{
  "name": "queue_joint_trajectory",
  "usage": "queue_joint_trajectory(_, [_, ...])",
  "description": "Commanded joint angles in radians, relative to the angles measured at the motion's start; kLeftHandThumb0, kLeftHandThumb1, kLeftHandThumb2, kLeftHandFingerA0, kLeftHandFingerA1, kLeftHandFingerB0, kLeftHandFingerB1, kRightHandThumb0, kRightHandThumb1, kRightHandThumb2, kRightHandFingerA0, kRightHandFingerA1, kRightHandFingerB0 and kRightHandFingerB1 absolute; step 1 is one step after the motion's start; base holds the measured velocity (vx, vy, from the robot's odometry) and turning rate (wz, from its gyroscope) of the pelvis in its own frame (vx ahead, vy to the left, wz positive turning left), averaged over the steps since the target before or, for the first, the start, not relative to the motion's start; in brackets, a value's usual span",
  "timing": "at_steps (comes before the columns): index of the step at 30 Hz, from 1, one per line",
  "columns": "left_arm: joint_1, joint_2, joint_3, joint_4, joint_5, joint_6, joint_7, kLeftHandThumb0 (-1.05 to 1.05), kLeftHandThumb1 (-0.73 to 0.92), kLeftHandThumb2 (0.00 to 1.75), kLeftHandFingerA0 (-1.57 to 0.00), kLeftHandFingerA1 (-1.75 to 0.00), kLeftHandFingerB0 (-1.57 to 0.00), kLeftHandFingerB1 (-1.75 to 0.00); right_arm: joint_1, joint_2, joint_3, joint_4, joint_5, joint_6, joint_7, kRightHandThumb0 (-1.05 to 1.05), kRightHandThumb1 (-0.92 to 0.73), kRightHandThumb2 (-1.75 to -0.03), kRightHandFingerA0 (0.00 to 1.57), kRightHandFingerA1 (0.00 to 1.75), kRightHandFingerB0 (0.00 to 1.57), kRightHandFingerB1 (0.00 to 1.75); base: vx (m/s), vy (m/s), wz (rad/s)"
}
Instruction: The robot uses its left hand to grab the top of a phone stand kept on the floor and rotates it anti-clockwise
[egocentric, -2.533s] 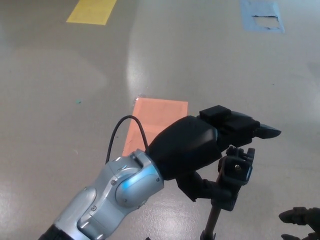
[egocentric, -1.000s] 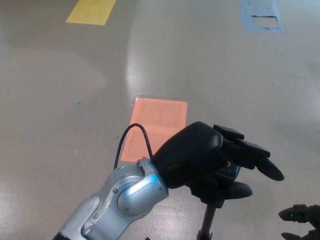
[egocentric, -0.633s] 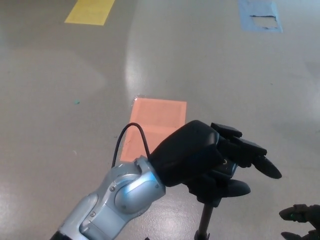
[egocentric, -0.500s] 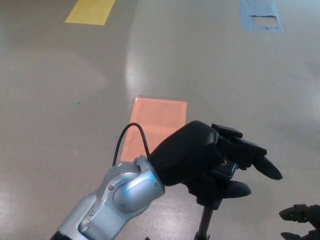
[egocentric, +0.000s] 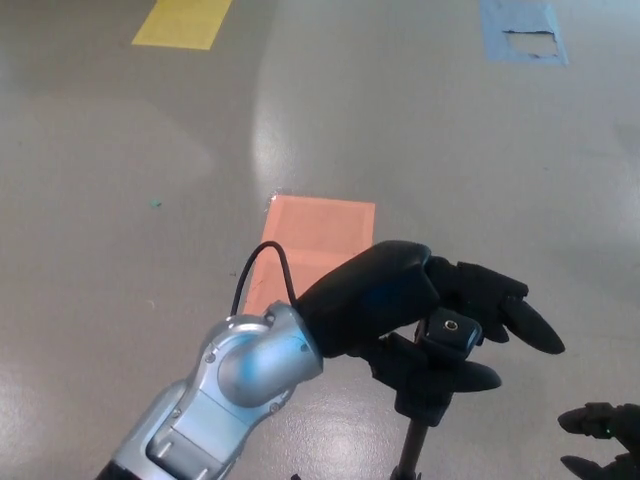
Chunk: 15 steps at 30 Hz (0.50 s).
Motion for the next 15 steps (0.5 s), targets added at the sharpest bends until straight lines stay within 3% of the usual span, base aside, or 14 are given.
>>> queue_joint_trajectory(1, [-0.019,0.001,0.047,-0.052,-0.241,0.308,-0.187,-0.23,0.67,0.60,-0.90,-0.47,-0.75,-0.43,-0.036,-0.009,0.026,0.023,-0.021,0.017,0.004,-0.58,-0.80,-0.63,0.53,0.39,0.17,0.30,0.00,0.000,0.00])
queue_joint_trajectory(2, [-0.020,0.000,0.047,-0.048,-0.245,0.308,-0.192,-0.25,0.66,0.61,-0.91,-0.47,-0.73,-0.42,-0.037,-0.010,0.030,0.025,-0.025,0.018,0.004,-0.65,-0.67,-0.92,0.47,0.53,0.23,0.45,0.00,0.000,0.00])
queue_joint_trajectory(5, [-0.022,0.002,0.045,-0.053,-0.247,0.322,-0.201,-0.24,0.66,0.60,-0.90,-0.46,-0.75,-0.43,-0.041,-0.010,0.033,0.025,-0.026,0.037,-0.003,-0.64,-0.67,-0.93,0.48,0.53,0.34,0.48,0.00,0.000,0.00])
queue_joint_trajectory(13, [-0.042,0.001,0.056,-0.062,-0.273,0.411,-0.224,-0.24,0.67,0.61,-0.89,-0.46,-0.76,-0.43,-0.041,-0.019,0.046,0.021,-0.030,0.014,-0.013,-0.65,-0.69,-0.95,0.51,0.54,0.34,0.49,0.00,0.000,0.00])
queue_joint_trajectory(14, [-0.047,-0.001,0.061,-0.063,-0.286,0.443,-0.230,-0.25,0.66,0.61,-0.89,-0.46,-0.75,-0.43,-0.044,-0.018,0.046,0.021,-0.028,0.019,-0.012,-0.64,-0.69,-0.95,0.50,0.54,0.33,0.48,0.00,0.000,0.00])
queue_joint_trajectory(15, [-0.049,-0.005,0.066,-0.063,-0.300,0.461,-0.234,-0.26,0.66,0.60,-0.89,-0.46,-0.76,-0.43,-0.045,-0.019,0.047,0.020,-0.028,0.018,-0.009,-0.67,-0.69,-0.95,0.50,0.54,0.20,0.43,0.00,0.000,0.00])
